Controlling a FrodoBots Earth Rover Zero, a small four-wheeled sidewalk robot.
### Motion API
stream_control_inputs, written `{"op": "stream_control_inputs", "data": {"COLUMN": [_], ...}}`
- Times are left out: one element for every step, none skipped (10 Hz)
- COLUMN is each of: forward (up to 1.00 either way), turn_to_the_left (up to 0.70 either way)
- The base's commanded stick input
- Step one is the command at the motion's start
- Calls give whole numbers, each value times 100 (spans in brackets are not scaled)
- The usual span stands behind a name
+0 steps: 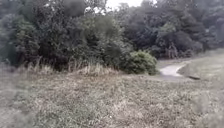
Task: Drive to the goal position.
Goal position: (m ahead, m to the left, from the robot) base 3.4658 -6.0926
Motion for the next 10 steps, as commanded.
{"op": "stream_control_inputs", "data": {"forward": [11, 0, 0, 0, 0, 0, 0, 0, 0, 0], "turn_to_the_left": [0, 0, 0, 0, 0, 0, 0, 0, 0, 0]}}
